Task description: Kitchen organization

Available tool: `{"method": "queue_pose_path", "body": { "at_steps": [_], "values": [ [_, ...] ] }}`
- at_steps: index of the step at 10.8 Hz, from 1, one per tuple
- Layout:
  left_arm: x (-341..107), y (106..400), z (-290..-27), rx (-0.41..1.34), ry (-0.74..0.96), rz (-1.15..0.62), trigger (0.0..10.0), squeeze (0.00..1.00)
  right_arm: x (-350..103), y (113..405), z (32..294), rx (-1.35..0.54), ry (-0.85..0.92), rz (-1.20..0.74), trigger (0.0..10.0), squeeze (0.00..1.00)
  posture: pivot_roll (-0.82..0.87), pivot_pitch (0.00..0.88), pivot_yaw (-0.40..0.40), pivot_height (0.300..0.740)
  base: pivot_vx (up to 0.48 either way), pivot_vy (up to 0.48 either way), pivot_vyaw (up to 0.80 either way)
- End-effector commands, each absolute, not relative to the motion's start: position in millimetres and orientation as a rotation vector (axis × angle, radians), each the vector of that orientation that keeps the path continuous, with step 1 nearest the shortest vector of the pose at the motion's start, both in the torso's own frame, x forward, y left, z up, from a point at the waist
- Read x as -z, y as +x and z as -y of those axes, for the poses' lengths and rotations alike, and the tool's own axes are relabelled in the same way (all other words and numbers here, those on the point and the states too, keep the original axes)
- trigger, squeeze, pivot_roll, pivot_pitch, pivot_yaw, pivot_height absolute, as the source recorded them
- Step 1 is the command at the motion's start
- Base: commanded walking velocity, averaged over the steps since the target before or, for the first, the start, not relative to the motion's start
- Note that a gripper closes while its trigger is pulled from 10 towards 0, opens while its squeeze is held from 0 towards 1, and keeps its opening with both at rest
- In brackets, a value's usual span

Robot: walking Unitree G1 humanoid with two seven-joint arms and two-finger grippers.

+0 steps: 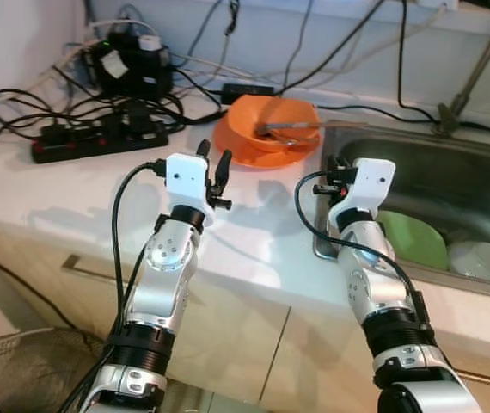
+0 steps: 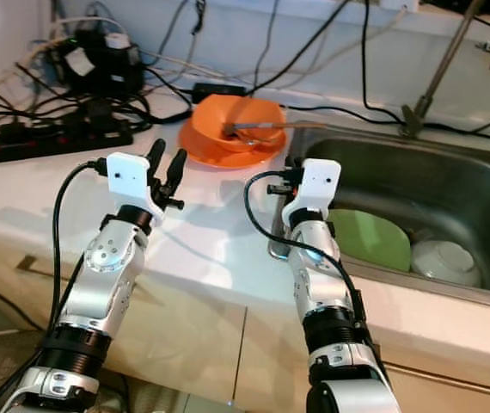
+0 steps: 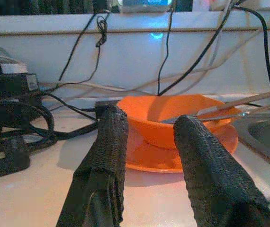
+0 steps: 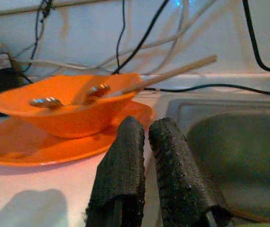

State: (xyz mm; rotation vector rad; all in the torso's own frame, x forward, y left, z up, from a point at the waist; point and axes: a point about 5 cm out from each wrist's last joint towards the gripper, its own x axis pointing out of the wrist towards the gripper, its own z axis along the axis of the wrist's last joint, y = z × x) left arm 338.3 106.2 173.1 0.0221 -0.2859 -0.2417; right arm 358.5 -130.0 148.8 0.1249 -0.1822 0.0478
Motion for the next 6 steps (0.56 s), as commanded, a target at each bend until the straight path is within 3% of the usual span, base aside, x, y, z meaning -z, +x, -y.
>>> {"method": "queue_pose_path", "body": {
  "at_steps": [1,6],
  "values": [
    [-173.4,340.0,-104.3,0.255,0.026,0.278,10.0,0.00,-149.3,360.0,130.4,-0.043,0.123,0.178,10.0,0.00,0.20,0.016,-0.027,0.740,0.000,0.000,0.00],
    [-176.6,347.2,-103.5,0.266,0.027,0.266,10.0,0.00,-153.2,366.3,124.9,-0.062,0.094,0.165,10.0,0.00,0.19,0.000,-0.019,0.740,0.000,0.000,0.00]
  ]
}}
